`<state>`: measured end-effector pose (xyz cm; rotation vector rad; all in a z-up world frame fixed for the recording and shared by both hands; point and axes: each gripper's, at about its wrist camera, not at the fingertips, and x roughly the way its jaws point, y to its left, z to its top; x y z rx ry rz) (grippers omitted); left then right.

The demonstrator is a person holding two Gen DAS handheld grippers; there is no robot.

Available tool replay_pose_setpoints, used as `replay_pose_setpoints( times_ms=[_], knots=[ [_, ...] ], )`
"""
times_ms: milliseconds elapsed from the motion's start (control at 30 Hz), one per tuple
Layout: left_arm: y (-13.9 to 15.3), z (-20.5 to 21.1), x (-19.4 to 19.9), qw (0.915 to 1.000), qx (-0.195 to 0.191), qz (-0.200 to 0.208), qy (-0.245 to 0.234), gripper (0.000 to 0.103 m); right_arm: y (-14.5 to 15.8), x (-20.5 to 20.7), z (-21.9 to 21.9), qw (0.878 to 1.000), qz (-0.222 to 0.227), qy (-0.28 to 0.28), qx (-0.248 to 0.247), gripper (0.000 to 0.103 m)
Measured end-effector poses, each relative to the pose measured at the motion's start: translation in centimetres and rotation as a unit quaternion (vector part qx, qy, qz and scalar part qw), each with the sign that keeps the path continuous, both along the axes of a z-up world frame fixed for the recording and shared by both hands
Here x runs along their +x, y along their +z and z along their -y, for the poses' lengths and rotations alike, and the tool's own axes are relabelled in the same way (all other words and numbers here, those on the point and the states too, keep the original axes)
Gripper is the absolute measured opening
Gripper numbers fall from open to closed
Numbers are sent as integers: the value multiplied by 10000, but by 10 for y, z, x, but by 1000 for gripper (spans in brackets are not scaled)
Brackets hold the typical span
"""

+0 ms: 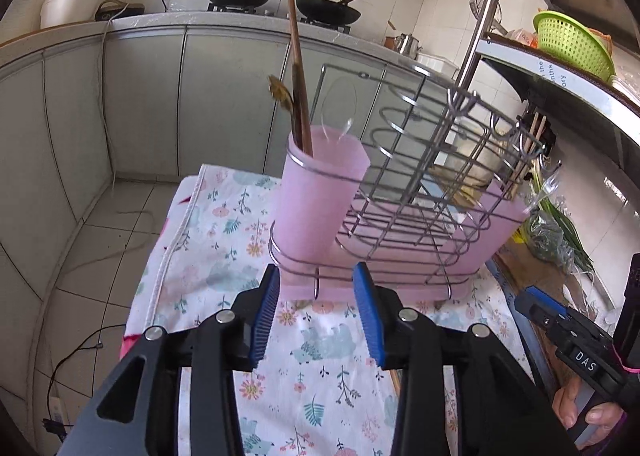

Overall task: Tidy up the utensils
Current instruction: 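Grasp the black spoon with the right gripper while the left gripper grasps a wooden chopstick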

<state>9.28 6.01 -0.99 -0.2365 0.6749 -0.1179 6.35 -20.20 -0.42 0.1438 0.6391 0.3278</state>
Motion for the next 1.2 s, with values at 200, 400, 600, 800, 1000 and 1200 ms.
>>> replay_pose_setpoints(
  times_ms=[200,400,600,800,1000,1200],
  knots=[
    [-29,11,-5,9985,-77,-448,-298,37,-31,4,-1,9966,-784,131,224,36],
    [-52,21,-7,9946,1,-855,-592,37,-54,14,-7,9860,-1575,296,455,36],
    [-59,28,-6,9913,151,-1063,-757,37,-73,30,-17,9729,-2187,387,644,35],
    [-61,31,-4,9901,166,-1135,-807,37,-88,45,-35,9671,-2486,346,415,35],
    [-61,34,0,9898,248,-1135,-823,37,-97,51,-49,9665,-2548,260,194,18],
    [-59,44,7,9877,336,-1230,-904,37,-95,43,-38,9687,-2451,147,352,9]
  ],
)
